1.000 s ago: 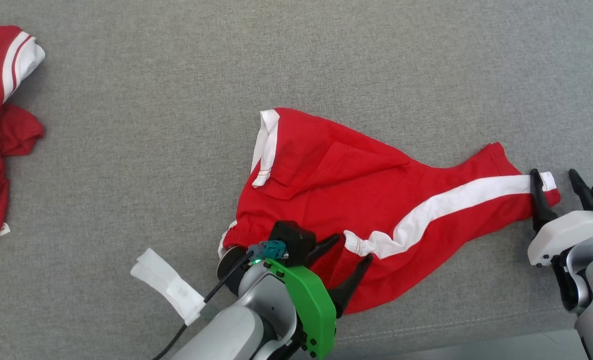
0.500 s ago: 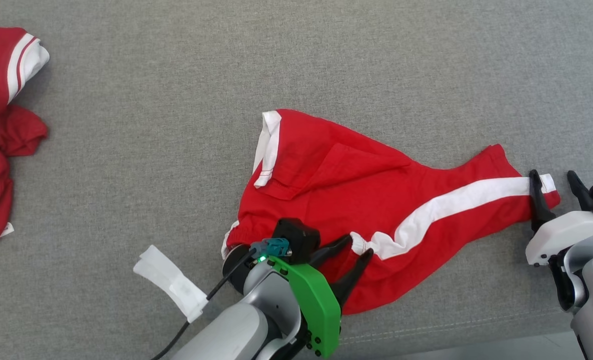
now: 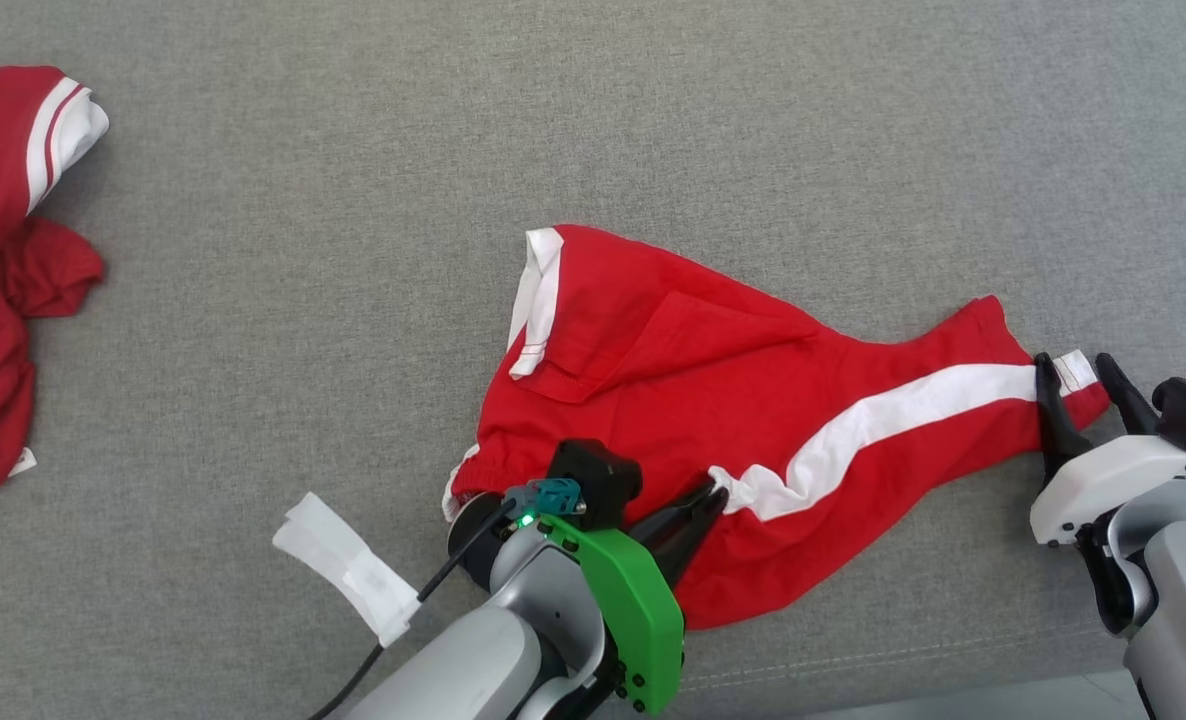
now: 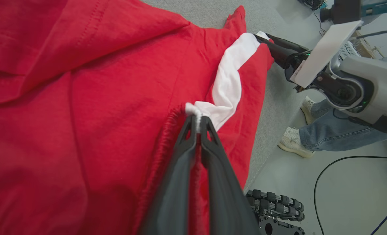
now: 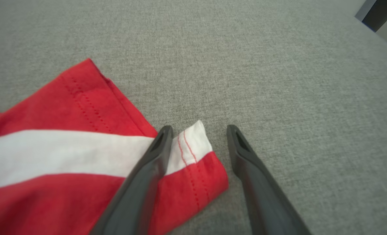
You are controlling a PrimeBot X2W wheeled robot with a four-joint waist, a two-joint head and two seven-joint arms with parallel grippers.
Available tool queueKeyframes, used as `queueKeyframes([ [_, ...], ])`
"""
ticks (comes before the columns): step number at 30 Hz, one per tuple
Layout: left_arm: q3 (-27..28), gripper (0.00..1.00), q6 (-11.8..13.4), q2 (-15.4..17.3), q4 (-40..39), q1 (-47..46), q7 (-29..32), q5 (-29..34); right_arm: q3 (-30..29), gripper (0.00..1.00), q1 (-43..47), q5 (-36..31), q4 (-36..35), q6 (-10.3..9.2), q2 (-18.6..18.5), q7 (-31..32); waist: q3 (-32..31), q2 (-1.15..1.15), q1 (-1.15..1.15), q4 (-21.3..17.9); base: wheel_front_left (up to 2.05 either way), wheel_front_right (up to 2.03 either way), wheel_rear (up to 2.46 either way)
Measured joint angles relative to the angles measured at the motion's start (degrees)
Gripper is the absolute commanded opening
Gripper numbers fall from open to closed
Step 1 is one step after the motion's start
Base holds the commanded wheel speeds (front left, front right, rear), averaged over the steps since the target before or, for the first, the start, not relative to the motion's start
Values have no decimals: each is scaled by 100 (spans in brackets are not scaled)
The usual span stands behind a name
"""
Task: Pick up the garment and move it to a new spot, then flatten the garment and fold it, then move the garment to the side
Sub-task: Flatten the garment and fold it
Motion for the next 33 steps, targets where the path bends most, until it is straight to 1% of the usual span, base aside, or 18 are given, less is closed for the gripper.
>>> queueKeyframes([
  [1, -13, 0, 0, 0, 12, -17, -1, -9, 23, 0, 1, 23, 10, 32, 2, -14, -7, 0, 0, -1, 0, 0, 0],
  [4, -29, 0, 0, 0, 45, -48, -78, -57, 96, 0, 2, 29, 15, 123, 58, -32, -52, 0, 0, 3, 0, 0, 0],
  [8, -32, 0, 0, 0, 38, -52, -183, -174, 54, 0, 16, 103, -14, 172, 105, -46, -150, 0, 0, 17, 0, 0, 0],
  [11, 10, 0, 2, 0, 4, -57, -296, -287, -18, 0, 43, 202, -181, 240, 133, -46, -242, 0, 0, 37, 0, 0, 0],
  [18, 378, 0, 67, -12, -216, -202, -557, -433, -138, 0, -44, 287, -975, 366, 67, -47, -540, 0, 0, 108, 0, 0, 0],
  [19, 434, 0, 105, -12, -248, -213, -576, -474, -146, 0, -71, 315, -1123, 385, 55, -48, -590, 0, 0, 122, 0, 0, 0],
  [22, 638, 0, 149, -19, -330, -250, -609, -510, -205, 0, -218, 524, -1595, 465, 55, -48, -748, 0, 0, 167, 0, 0, 0],
  [25, 904, 0, 197, -10, -480, -348, -680, -510, -240, 0, -350, 793, -2042, 483, 47, -52, -909, 0, 0, 218, 0, 0, 0],
  [26, 1000, 0, 213, 9, -552, -381, -715, -511, -257, 0, -360, 901, -2178, 516, 31, -56, -963, 0, 0, 236, 0, 0, 0],
  [28, 1217, 0, 264, 101, -723, -424, -733, -547, -313, 0, -363, 1068, -2454, 515, -52, -58, -1073, 0, 0, 276, 0, 0, 0],
  [31, 1515, 0, 323, 355, -987, -425, -700, -642, -413, 0, -354, 1356, -2907, 515, -276, -21, -1236, 0, 0, 340, 0, 0, 0],
  [33, 1646, 0, 335, 549, -1181, -425, -612, -647, -403, 0, -280, 1513, -3234, 516, -453, 181, -1339, 0, 0, 386, 0, 0, 0],
])
